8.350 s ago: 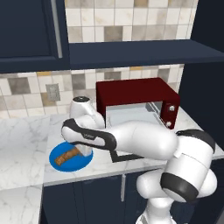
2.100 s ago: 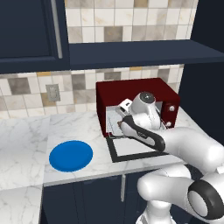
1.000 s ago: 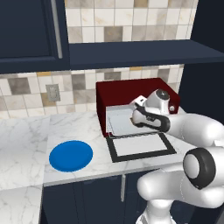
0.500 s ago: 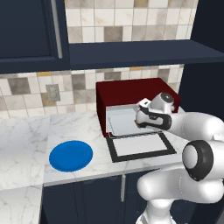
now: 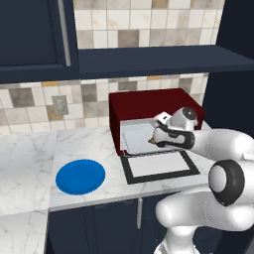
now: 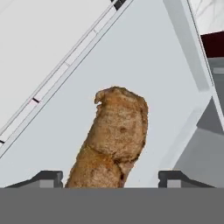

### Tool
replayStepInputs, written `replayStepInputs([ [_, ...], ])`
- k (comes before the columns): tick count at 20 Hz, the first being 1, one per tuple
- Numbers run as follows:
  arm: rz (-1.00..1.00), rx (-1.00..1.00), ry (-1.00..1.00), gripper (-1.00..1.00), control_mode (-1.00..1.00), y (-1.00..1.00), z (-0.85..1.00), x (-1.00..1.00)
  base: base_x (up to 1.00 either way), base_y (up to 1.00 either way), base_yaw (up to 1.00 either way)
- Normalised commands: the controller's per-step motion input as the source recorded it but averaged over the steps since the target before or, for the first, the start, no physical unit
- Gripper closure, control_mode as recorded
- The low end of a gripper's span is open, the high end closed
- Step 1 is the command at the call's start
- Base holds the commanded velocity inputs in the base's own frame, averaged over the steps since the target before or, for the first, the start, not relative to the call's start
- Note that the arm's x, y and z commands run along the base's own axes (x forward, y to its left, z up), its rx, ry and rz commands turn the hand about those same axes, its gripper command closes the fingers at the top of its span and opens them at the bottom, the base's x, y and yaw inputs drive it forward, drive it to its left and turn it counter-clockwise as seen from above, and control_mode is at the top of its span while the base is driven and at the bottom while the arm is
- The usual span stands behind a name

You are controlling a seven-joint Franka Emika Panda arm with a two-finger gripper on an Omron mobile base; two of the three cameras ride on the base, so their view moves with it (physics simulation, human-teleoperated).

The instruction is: Pull the toaster oven rack outwards. Pick up the baguette from the plate and place it on the toaster oven rack. Close the toaster oven door fully and set the temperature to the lowest setting.

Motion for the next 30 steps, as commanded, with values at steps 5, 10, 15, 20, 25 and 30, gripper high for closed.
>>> replayStepInputs([
  [5,0.00,0.00,-0.29,-1.00,-1.00,0.45,0.00,0.00,0.00,0.00,0.00],
  [10,0.00,0.00,-0.41,-1.00,-1.00,0.42,0.17,0.00,0.00,0.00,0.00],
  [15,0.00,0.00,-0.04,-1.00,-1.00,-0.06,0.60,0.00,0.00,0.00,0.00],
  [20,0.03,-0.06,0.17,-1.00,-1.00,-0.26,0.73,-0.12,0.00,0.00,0.00],
  [25,0.00,0.00,0.21,-1.00,-1.00,-0.23,0.88,-0.38,0.00,0.00,0.00],
  [30,0.00,0.00,0.20,-1.00,-1.00,-0.30,0.75,-0.52,0.00,0.00,0.00],
])
